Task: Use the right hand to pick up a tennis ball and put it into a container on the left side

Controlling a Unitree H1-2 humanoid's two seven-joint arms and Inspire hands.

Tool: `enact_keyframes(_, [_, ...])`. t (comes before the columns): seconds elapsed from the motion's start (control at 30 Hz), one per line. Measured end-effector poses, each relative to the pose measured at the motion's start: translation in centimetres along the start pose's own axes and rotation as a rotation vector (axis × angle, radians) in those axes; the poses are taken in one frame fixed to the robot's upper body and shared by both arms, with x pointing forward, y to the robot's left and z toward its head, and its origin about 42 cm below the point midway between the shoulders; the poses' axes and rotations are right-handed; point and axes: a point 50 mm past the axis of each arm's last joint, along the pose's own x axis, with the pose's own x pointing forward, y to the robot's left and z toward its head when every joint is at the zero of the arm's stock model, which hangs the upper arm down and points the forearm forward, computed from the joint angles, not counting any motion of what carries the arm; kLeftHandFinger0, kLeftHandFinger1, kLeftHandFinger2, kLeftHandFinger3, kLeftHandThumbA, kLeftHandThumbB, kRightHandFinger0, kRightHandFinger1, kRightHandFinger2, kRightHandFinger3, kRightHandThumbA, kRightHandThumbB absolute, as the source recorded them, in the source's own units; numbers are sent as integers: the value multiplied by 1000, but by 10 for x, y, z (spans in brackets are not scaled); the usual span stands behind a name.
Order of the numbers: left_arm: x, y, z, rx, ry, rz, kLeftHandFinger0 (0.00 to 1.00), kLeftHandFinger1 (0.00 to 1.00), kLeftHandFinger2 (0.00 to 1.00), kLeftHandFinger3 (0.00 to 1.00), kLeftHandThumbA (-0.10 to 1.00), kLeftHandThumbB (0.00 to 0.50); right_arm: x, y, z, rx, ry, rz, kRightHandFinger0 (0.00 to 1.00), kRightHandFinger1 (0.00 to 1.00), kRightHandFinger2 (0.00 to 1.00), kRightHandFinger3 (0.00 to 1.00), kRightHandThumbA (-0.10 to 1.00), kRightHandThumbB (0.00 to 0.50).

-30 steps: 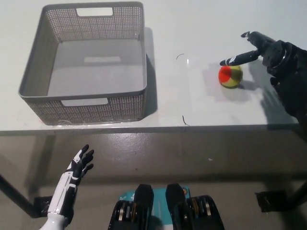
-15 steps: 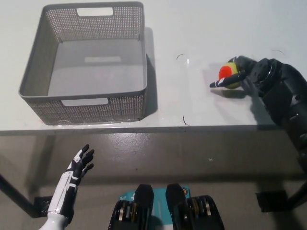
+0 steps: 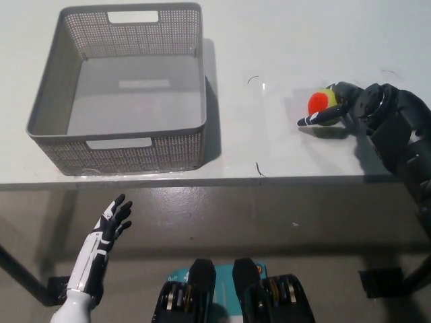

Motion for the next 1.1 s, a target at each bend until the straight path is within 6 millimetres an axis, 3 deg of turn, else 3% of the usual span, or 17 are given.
enact_keyframes(0.1, [0, 0, 0, 0, 0, 1, 1000, 1000, 1000, 1000, 1000, 73, 0, 0, -1, 6, -1, -13, 1000, 1000, 1000, 1000, 658, 393])
enact_keyframes(0.13, [0, 0, 0, 0, 0, 1, 1000, 1000, 1000, 1000, 1000, 77, 0, 0, -1, 6, -1, -30, 622, 737, 982, 1000, 426, 326])
enact_keyframes(0.2, [0, 0, 0, -1, 2, 1, 1000, 1000, 1000, 1000, 1000, 79, 1, 2, -2, 16, -1, -54, 655, 745, 925, 1000, 322, 280])
enact_keyframes(0.23, [0, 0, -1, -2, 3, 1, 1000, 1000, 1000, 1000, 1000, 71, 2, 3, -3, 19, -1, -72, 688, 792, 869, 863, 162, 254])
enact_keyframes(0.27, [0, 0, -1, -2, 4, 1, 1000, 1000, 1000, 1000, 1000, 68, 2, 3, -4, 22, -2, -100, 581, 671, 732, 676, 12, 230])
enact_keyframes(0.3, [0, 0, -1, -2, 4, 1, 1000, 1000, 1000, 1000, 1000, 67, 2, 3, -4, 24, -4, -111, 376, 424, 450, 343, -94, 220])
enact_keyframes(0.33, [0, 0, -1, -2, 6, 1, 1000, 1000, 1000, 1000, 1000, 69, 2, 3, -5, 30, -7, -136, 397, 424, 351, 190, -100, 217])
enact_keyframes(0.37, [0, 0, -1, -2, 6, 1, 1000, 1000, 1000, 1000, 1000, 76, 2, 3, -6, 38, -9, -155, 294, 319, 251, 118, -100, 207])
enact_keyframes(0.43, [0, 0, -1, -2, 8, 1, 1000, 1000, 1000, 1000, 1000, 76, 3, 5, -10, 60, -15, -189, 157, 194, 174, 178, -100, 202])
enact_keyframes(0.5, [0, 0, -1, -2, 9, 1, 1000, 1000, 1000, 1000, 1000, 71, 4, 10, -13, 85, -20, -213, 316, 285, 194, 204, -100, 210])
enact_keyframes(0.57, [0, 0, -1, -2, 10, 1, 1000, 1000, 1000, 1000, 1000, 70, 5, 13, -16, 112, -29, -241, 271, 239, 137, 193, -100, 210])
enact_keyframes(0.6, [0, 0, -1, -2, 10, 1, 1000, 1000, 1000, 1000, 1000, 72, 5, 15, -17, 127, -33, -253, 446, 245, 79, 173, -100, 209])
enact_keyframes(0.63, [0, 0, -1, -2, 10, 1, 1000, 1000, 1000, 1000, 1000, 72, 5, 16, -18, 141, -37, -266, 461, 223, 83, 209, -100, 208])
enact_keyframes(0.67, [0, 0, -1, -2, 10, 1, 1000, 1000, 1000, 1000, 1000, 71, 6, 17, -19, 159, -43, -278, 18, 13, 104, 273, -100, 196])
enact_keyframes(0.77, [0, 0, -1, -2, 10, 1, 1000, 1000, 1000, 1000, 1000, 72, 6, 20, -23, 216, -58, -319, 0, 31, 578, 571, -100, 181])
enact_keyframes(0.83, [0, 0, -1, -2, 9, 2, 1000, 1000, 1000, 1000, 1000, 73, 6, 20, -24, 253, -69, -347, 0, 61, 697, 617, -100, 181])
enact_keyframes(1.1, [1, 2, 0, 3, 5, 5, 1000, 1000, 1000, 1000, 1000, 65, 1, 10, -15, 473, -161, -492, 0, 240, 699, 722, -100, 166])
